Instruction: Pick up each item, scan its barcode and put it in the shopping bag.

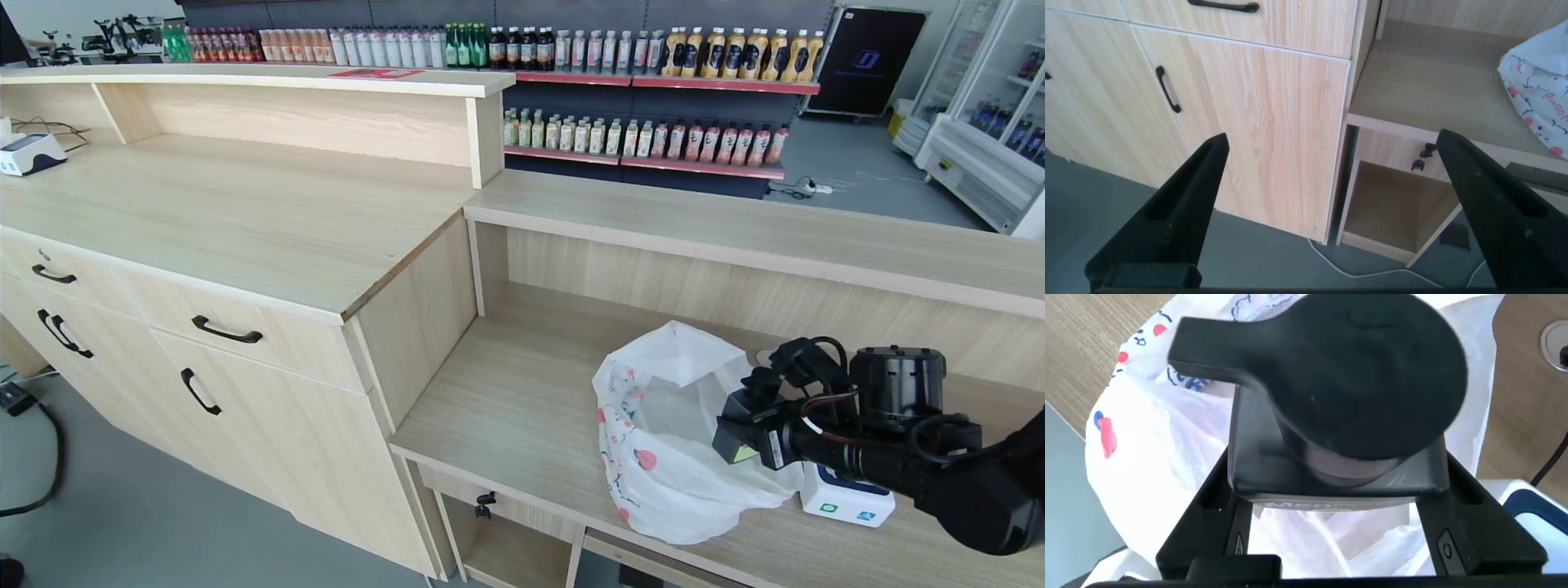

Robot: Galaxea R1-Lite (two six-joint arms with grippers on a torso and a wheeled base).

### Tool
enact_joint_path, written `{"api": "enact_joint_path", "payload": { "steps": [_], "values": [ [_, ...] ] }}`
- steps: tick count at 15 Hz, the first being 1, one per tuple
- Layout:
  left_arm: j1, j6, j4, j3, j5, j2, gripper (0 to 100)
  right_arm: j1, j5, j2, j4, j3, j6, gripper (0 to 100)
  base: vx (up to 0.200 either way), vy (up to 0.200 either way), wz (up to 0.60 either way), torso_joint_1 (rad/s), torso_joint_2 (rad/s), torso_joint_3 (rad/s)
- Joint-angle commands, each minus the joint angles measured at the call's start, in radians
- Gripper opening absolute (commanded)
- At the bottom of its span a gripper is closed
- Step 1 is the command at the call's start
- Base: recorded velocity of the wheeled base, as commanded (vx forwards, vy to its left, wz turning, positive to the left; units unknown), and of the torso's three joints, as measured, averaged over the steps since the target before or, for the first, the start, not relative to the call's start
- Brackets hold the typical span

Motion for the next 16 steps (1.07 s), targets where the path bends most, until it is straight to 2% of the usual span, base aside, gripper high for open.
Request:
{"api": "enact_joint_path", "payload": {
  "steps": [1,5,12,16],
  "values": [
    [0.0,0.001,0.0,0.0,0.0,0.001,100,0.006,0.001,0.056,-0.021,0.004,-0.027,0,0.0,0.0,0.0,0.0,0.0,0.0],
    [0.0,0.001,0.0,0.0,0.0,0.001,100,0.023,0.111,0.138,-0.173,-0.007,-0.076,0,0.0,0.0,0.0,0.0,0.0,0.0],
    [0.0,0.001,0.0,0.0,0.0,0.0,100,0.043,0.146,0.239,-0.268,-0.055,-0.116,0,0.0,0.0,0.0,0.0,0.0,0.0],
    [0.0,0.001,0.0,0.0,0.0,0.001,100,0.043,0.198,0.274,-0.269,-0.039,-0.17,0,0.0,0.0,0.0,0.0,0.0,0.0]
  ]
}}
